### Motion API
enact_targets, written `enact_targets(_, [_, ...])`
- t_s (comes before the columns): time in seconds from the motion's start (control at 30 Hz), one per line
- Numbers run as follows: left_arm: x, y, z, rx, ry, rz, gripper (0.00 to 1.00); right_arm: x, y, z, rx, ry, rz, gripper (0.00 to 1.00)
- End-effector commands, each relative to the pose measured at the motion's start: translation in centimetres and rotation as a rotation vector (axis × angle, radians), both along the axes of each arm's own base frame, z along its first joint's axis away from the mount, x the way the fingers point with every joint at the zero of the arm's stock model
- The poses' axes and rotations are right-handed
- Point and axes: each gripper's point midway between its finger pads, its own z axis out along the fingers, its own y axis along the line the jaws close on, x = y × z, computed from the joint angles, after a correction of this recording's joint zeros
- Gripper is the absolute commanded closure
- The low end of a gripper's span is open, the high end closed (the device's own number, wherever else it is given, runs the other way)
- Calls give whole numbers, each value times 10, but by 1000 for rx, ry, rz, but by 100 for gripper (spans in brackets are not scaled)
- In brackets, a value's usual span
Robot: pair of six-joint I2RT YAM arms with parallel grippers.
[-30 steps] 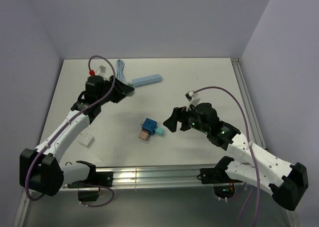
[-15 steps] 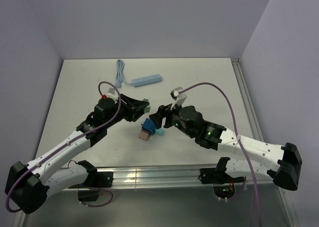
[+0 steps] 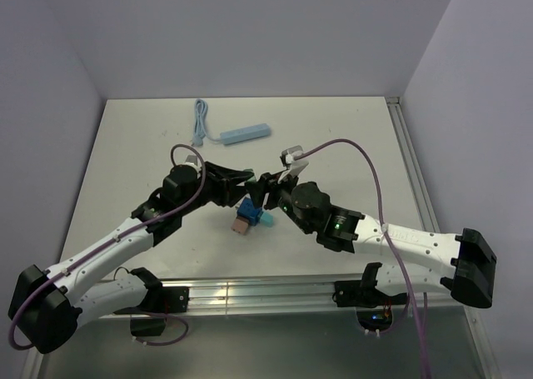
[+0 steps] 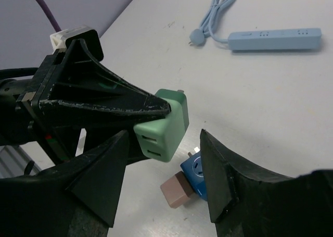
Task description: Insert the plug
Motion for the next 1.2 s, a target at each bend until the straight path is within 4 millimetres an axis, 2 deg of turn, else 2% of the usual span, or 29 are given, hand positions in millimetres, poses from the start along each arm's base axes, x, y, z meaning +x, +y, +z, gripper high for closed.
enact_targets(0.0, [-3,-8,31,-84,-19,-21,100,8,1,13,43,-55,-44,37])
enact_targets(0.17, [-7,-9,30,-109,2,-28,100,10,8,6,31,-53,-45,43])
enact_targets(0.33, [-4,-10,36,-114,-6,-24,100,8,14,-2,27,-44,-38,44])
enact_targets(0.4, [-5,-12,40,-118,-15,-36,100,9,14,-4,23,-40,-55,48])
enact_targets(0.53, [-7,-16,42,-117,-18,-54,100,16,9,-8,-17,-20,-109,69])
enact_targets(0.57, [-8,-16,41,-120,-22,-56,100,16,9,-8,-21,-18,-109,85])
enact_targets(0.6, [-9,-17,40,-124,-26,-59,100,16,8,-8,-27,-12,-112,96])
enact_targets(0.63, [-9,-17,44,-137,-41,-63,100,15,7,-8,-21,-4,-114,100])
enact_targets(0.8, [-10,-21,46,-166,-86,-90,98,12,3,-13,-3,7,-115,100])
enact_targets(0.87, [-13,-25,49,-170,-108,-122,87,11,1,-11,8,3,-115,100])
enact_targets(0.9, [-13,-26,50,-171,-117,-130,77,11,0,-11,9,3,-116,100])
enact_targets(0.93, [-14,-27,50,-172,-124,-137,52,11,-2,-9,12,2,-116,100])
enact_targets(0.97, [-15,-28,52,-178,-141,-149,38,10,-3,-10,9,3,-116,100])
enact_targets(1.0, [-15,-28,52,-177,-146,-152,19,10,-4,-9,6,-2,-115,100])
enact_targets(1.07, [-16,-28,49,-151,-157,-156,4,7,-8,-4,18,-11,-112,100])
enact_targets(1.1, [-17,-27,44,-128,-148,-157,0,6,-10,-6,12,-10,-112,100])
enact_targets(1.17, [-16,-20,39,-105,-158,-156,1,4,-19,-3,14,-13,-124,100])
